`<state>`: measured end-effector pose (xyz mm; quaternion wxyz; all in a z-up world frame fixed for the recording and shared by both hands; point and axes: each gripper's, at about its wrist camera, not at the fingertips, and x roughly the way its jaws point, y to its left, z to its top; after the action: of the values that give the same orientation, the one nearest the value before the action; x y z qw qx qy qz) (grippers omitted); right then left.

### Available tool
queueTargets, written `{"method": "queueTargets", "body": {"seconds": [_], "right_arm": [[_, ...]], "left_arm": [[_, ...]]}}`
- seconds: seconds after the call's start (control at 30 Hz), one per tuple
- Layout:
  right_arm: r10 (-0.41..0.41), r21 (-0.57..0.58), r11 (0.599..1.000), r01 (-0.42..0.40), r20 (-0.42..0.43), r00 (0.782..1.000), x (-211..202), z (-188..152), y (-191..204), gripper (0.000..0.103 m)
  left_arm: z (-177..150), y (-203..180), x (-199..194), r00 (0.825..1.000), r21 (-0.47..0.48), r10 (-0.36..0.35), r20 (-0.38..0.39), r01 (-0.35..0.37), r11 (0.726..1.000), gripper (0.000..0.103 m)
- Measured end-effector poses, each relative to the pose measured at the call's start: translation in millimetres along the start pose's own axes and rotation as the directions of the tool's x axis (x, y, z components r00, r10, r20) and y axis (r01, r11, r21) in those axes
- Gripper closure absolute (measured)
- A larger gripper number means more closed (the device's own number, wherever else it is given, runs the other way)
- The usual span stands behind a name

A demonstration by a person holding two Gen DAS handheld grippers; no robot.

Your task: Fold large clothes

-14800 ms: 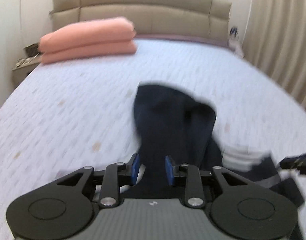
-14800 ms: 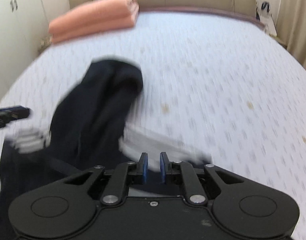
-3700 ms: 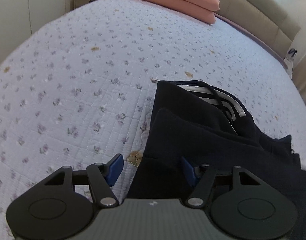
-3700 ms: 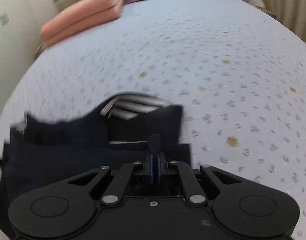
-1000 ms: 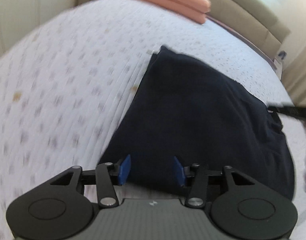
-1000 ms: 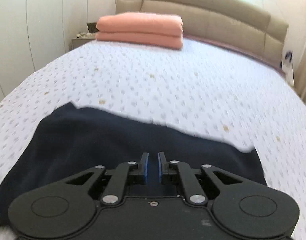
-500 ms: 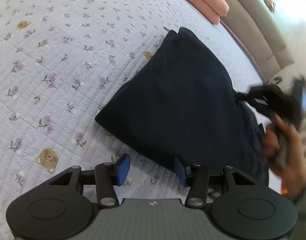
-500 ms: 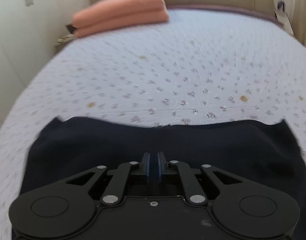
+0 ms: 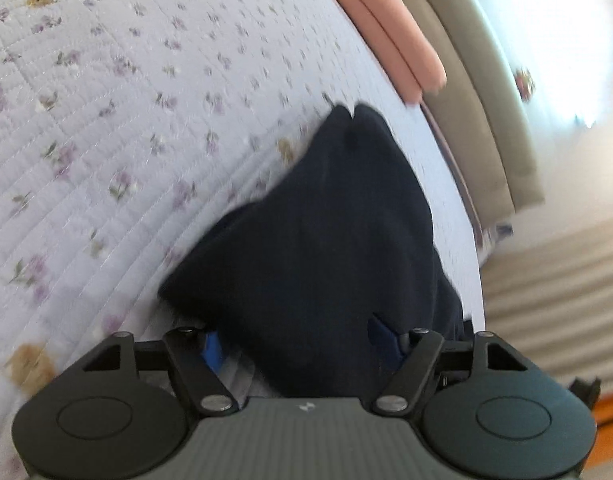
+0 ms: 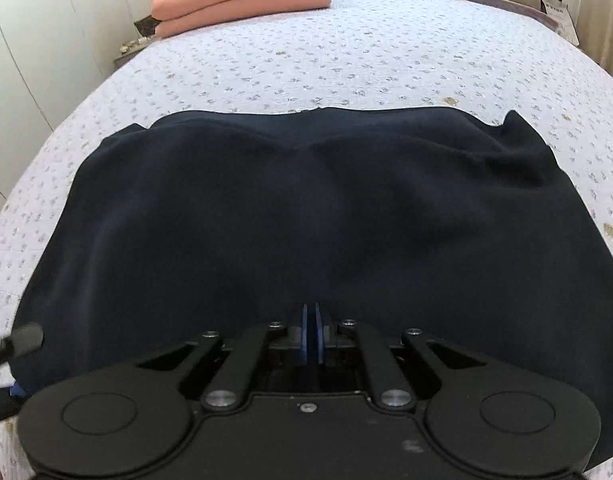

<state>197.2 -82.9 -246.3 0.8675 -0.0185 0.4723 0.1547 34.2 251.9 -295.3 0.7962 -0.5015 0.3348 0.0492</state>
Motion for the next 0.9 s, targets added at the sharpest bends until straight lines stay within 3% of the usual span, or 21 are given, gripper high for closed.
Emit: {"method": "queueTargets", "body": {"seconds": [0.13, 0.23, 0.43, 0.57, 0.77, 0.83, 0.9], "right_arm": [[-0.01, -0.007, 1.0, 0.01, 0.001, 1.0, -5.2, 3.3, 4.4, 0.096], [-0.014, -0.028, 0.999, 0.015, 0.053, 0.998, -21.8, 6.7, 8.3, 0.096], [-0.02, -0.02, 1.0, 0.02, 0.012, 1.0, -4.2, 5.7, 12.7, 0.096], [-0.03, 0.0, 1.0, 0.03, 0.02, 0.999, -7.6, 8.0, 11.0, 0.096], [-0.086, -0.085, 0.991, 0.099, 0.142, 0.986, -24.3, 18.2, 26.7, 0.096], [-0.102, -0.089, 0.99, 0.111, 0.103, 0.989, -12.4, 17.6, 28.2, 0.096], [-0.1, -0.092, 0.991, 0.1, 0.012, 0.995, 12.9, 6.8, 25.9, 0.096]], "left_arm": [[7.5, -6.8, 13.8, 0.998, -0.026, 0.016, 0.066, -0.014, 1.0, 0.051], [1.6, -4.3, 9.0, 0.998, -0.065, 0.011, 0.06, -0.007, 0.998, 0.056], [-21.5, 7.7, -9.9, 1.0, -0.088, 0.013, -0.023, -0.015, 0.996, 0.059], [-5.6, 10.3, 9.0, 0.998, -0.136, -0.034, 0.043, 0.04, 0.99, 0.059], [3.9, 9.0, 26.7, 0.994, -0.178, -0.061, 0.093, 0.077, 0.981, 0.058], [3.7, 6.6, 29.5, 0.995, -0.157, -0.061, 0.084, 0.074, 0.985, 0.06], [4.8, 1.1, 32.9, 0.997, -0.114, -0.036, 0.074, 0.044, 0.993, 0.075]]}}
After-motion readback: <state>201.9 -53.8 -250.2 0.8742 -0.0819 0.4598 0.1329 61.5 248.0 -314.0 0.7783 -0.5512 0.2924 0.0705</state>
